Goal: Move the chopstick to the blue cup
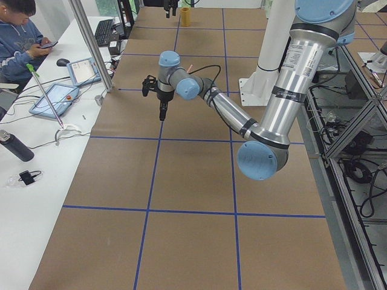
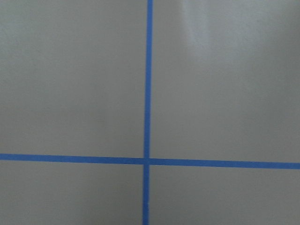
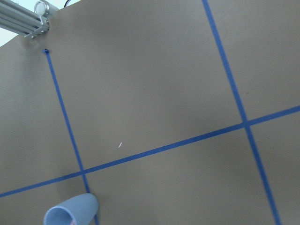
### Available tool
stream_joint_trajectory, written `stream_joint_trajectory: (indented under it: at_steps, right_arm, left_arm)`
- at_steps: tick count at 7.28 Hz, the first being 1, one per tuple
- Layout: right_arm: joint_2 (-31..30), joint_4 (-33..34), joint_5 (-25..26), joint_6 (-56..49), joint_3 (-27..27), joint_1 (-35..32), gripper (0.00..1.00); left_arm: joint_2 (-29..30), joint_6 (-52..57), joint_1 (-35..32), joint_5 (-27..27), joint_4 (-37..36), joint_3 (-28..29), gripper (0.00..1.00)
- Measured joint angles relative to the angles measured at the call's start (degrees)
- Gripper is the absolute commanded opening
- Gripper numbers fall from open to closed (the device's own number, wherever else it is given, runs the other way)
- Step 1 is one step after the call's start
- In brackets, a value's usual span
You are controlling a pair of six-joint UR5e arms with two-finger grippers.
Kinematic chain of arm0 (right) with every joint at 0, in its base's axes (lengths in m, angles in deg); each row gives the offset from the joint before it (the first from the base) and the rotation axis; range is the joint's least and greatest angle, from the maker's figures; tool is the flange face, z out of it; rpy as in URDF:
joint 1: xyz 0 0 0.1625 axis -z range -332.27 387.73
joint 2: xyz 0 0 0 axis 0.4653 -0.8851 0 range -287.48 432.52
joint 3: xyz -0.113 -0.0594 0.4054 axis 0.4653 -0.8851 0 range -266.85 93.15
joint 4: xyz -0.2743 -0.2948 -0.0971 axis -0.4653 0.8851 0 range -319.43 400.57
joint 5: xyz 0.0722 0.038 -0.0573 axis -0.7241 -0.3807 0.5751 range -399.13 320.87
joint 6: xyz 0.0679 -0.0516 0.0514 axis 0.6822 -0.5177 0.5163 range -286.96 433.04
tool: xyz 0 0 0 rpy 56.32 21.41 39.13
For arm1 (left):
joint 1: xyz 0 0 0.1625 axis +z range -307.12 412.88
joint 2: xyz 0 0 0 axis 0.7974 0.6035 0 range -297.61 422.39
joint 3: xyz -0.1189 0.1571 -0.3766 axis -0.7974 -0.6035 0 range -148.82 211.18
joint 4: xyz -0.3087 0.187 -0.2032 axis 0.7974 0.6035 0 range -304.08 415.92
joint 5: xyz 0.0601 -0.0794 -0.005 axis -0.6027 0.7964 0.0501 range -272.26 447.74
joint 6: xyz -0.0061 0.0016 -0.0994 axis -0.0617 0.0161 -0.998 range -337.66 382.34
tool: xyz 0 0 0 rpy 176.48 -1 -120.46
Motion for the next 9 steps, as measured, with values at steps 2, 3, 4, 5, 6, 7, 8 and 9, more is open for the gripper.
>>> stream_joint_trajectory:
  at_steps: [2, 3, 4, 5, 6, 7, 8, 9]
  right_arm:
    - [-8.23, -0.02, 1.45, -18.27, -0.74, -6.15, 1.00]
    - [-11.28, -0.09, 2.31, -23.98, -0.80, -7.89, 1.00]
    - [-13.75, -0.21, 3.45, -27.66, -0.70, -8.67, 1.00]
    - [-15.21, -0.30, 4.24, -29.29, -0.57, -8.91, 1.00]
    - [-16.03, -0.33, 4.61, -29.95, -0.52, -8.96, 1.00]
    - [-16.42, -0.35, 4.78, -30.17, -0.53, -8.95, 1.00]
    - [-16.63, -0.35, 4.92, -30.20, -0.53, -8.95, 1.00]
    - [-16.80, -0.35, 5.10, -30.19, -0.55, -8.91, 1.00]
  left_arm:
    - [-4.42, 13.66, -8.00, 5.65, 0.06, 2.14, 0.98]
    - [-5.42, 18.89, -10.88, 8.22, 0.08, 3.91, 0.98]
    - [-5.83, 21.94, -12.60, 10.07, 0.08, 5.18, 0.98]
    - [-5.96, 23.11, -13.29, 10.84, 0.09, 5.69, 0.98]
    - [-6.00, 23.52, -13.51, 11.13, 0.09, 5.85, 0.98]
    - [-6.00, 23.56, -13.53, 11.23, 0.09, 5.82, 0.98]
    - [-5.95, 23.42, -13.48, 11.26, 0.09, 5.70, 0.98]
    - [-5.93, 23.27, -13.44, 11.28, 0.09, 5.55, 0.98]
